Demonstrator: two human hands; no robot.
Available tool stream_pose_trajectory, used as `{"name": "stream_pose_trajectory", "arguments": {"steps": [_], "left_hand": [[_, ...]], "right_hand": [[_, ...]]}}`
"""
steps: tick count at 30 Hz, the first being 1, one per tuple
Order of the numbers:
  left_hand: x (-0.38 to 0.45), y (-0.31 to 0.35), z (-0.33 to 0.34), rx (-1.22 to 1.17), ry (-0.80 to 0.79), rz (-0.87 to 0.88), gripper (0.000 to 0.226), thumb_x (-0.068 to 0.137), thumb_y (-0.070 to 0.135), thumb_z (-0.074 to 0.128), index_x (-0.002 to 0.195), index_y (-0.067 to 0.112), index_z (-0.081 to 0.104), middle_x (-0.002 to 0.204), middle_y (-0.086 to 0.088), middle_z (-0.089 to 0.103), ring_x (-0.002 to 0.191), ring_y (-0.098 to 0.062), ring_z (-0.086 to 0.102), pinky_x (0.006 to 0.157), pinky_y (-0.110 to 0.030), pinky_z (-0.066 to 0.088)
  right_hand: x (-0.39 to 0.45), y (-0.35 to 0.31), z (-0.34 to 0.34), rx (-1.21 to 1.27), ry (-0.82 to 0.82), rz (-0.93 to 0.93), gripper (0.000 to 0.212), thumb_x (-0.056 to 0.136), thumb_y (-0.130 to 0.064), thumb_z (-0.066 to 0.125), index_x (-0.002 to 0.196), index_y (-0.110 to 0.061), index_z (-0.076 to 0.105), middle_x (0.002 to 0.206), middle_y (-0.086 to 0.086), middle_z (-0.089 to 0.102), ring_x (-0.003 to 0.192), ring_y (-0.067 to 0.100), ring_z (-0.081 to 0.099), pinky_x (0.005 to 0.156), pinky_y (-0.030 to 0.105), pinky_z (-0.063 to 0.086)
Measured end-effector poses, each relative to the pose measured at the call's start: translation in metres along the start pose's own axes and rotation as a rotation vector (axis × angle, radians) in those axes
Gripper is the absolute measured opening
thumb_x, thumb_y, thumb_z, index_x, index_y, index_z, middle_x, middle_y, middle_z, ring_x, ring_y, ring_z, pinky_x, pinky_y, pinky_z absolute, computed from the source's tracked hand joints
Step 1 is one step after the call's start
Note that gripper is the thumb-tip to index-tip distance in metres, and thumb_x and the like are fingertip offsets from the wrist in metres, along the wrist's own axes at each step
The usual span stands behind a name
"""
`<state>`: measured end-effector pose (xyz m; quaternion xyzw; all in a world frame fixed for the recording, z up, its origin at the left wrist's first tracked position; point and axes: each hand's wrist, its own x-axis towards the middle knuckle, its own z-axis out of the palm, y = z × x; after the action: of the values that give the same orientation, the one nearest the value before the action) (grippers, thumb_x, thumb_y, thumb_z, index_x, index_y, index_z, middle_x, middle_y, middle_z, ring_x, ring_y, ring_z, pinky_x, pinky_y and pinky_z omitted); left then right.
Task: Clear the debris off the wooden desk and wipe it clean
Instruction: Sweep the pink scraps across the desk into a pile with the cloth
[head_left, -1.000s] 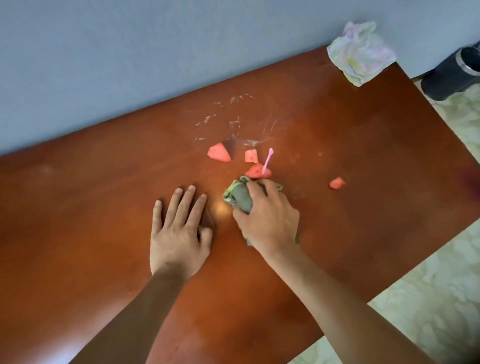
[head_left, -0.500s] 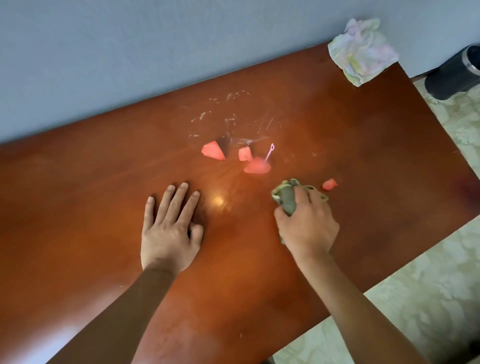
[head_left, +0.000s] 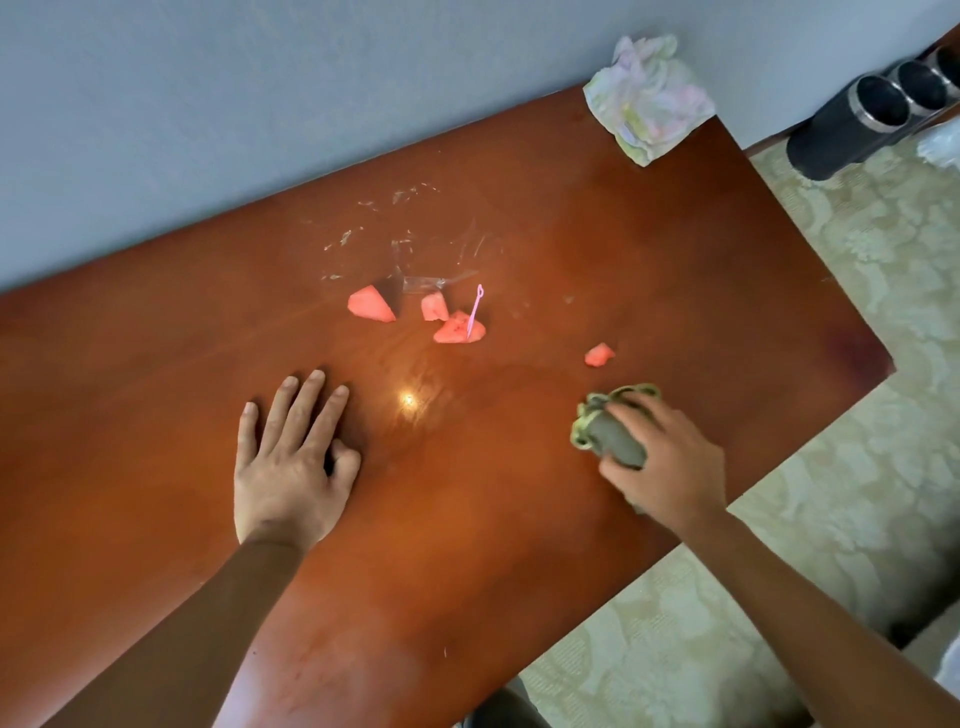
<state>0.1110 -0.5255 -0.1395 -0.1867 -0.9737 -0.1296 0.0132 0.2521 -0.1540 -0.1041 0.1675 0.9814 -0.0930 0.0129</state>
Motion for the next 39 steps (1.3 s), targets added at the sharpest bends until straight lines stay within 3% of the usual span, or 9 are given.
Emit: {"name": "stream_pose_trajectory", "arguments": {"steps": [5, 14, 19, 24, 25, 28, 30, 36, 39], "left_hand": [[-0.002, 0.002, 0.002, 0.009, 0.016, -0.001, 0.059, 0.093, 0.029, 0.041, 0.15, 0.019, 0.054, 0.165, -0.003, 0.038, 0.157, -0.023, 0.026, 0.127, -0.055, 0.017], [-0.001, 0.002, 0.004, 0.01, 0.047, 0.006, 0.059, 0.093, 0.028, 0.04, 0.149, 0.019, 0.056, 0.164, -0.004, 0.041, 0.156, -0.023, 0.029, 0.127, -0.056, 0.019], [-0.001, 0.0, 0.004, 0.008, 0.056, 0.01, 0.059, 0.094, 0.028, 0.04, 0.15, 0.019, 0.055, 0.163, -0.004, 0.041, 0.156, -0.023, 0.029, 0.127, -0.056, 0.019], [-0.002, 0.001, 0.004, 0.014, 0.051, 0.017, 0.058, 0.095, 0.029, 0.04, 0.15, 0.019, 0.055, 0.164, -0.003, 0.04, 0.156, -0.023, 0.027, 0.127, -0.056, 0.019], [-0.001, 0.0, 0.004, 0.013, 0.052, 0.018, 0.058, 0.094, 0.029, 0.04, 0.15, 0.019, 0.055, 0.164, -0.003, 0.04, 0.156, -0.023, 0.028, 0.127, -0.056, 0.019], [-0.002, -0.001, 0.005, 0.015, 0.05, 0.015, 0.058, 0.094, 0.029, 0.04, 0.149, 0.02, 0.056, 0.163, -0.002, 0.041, 0.156, -0.023, 0.028, 0.126, -0.056, 0.02], [-0.002, -0.001, 0.006, 0.018, 0.055, 0.02, 0.057, 0.095, 0.029, 0.04, 0.149, 0.02, 0.057, 0.163, -0.002, 0.041, 0.156, -0.023, 0.029, 0.126, -0.057, 0.022], [-0.003, -0.002, 0.006, -0.013, 0.063, 0.041, 0.056, 0.096, 0.029, 0.042, 0.148, 0.016, 0.057, 0.163, -0.005, 0.042, 0.155, -0.025, 0.03, 0.126, -0.057, 0.022], [-0.002, -0.005, 0.01, -0.094, 0.114, -0.02, 0.051, 0.097, 0.024, 0.044, 0.141, 0.003, 0.06, 0.158, -0.016, 0.045, 0.152, -0.033, 0.035, 0.126, -0.056, 0.024]], "right_hand": [[0.041, 0.016, -0.01, 0.052, 0.061, 0.269, 0.046, 0.077, -0.05, 0.08, 0.12, -0.037, 0.068, 0.127, -0.017, 0.062, 0.105, 0.017, 0.064, 0.078, 0.032, 0.052], [0.115, -0.043, -0.002, -0.036, -0.008, -0.12, 0.055, 0.078, -0.049, 0.074, 0.131, -0.036, 0.065, 0.131, -0.017, 0.061, 0.103, 0.021, 0.06, 0.073, 0.034, 0.052], [0.044, -0.075, 0.015, 0.008, 0.096, 0.178, 0.055, 0.077, -0.046, 0.072, 0.129, -0.033, 0.064, 0.13, -0.006, 0.062, 0.098, 0.029, 0.059, 0.066, 0.032, 0.048], [-0.003, -0.117, 0.027, 0.028, -0.022, -0.489, 0.049, 0.077, -0.048, 0.069, 0.123, -0.029, 0.067, 0.125, -0.008, 0.065, 0.091, 0.017, 0.06, 0.065, 0.031, 0.056], [0.012, -0.118, 0.027, 0.02, -0.037, -0.447, 0.051, 0.077, -0.05, 0.07, 0.123, -0.031, 0.067, 0.125, -0.009, 0.064, 0.091, 0.017, 0.061, 0.064, 0.03, 0.057], [0.054, -0.129, 0.025, 0.049, 0.028, 0.062, 0.054, 0.075, -0.054, 0.074, 0.124, -0.032, 0.067, 0.123, -0.008, 0.064, 0.096, 0.022, 0.063, 0.065, 0.032, 0.053], [0.06, -0.149, 0.029, 0.048, 0.054, 0.184, 0.051, 0.077, -0.05, 0.074, 0.123, -0.029, 0.068, 0.119, -0.005, 0.064, 0.098, 0.025, 0.062, 0.065, 0.033, 0.052], [0.024, -0.182, 0.035, 0.047, 0.008, -0.322, 0.055, 0.073, -0.049, 0.076, 0.122, -0.027, 0.066, 0.12, -0.006, 0.064, 0.091, 0.019, 0.061, 0.062, 0.033, 0.056], [0.047, -0.201, 0.038, 0.112, -0.003, -0.38, 0.061, 0.073, -0.046, 0.078, 0.129, -0.028, 0.061, 0.127, -0.006, 0.059, 0.095, 0.018, 0.061, 0.065, 0.034, 0.057]]}}
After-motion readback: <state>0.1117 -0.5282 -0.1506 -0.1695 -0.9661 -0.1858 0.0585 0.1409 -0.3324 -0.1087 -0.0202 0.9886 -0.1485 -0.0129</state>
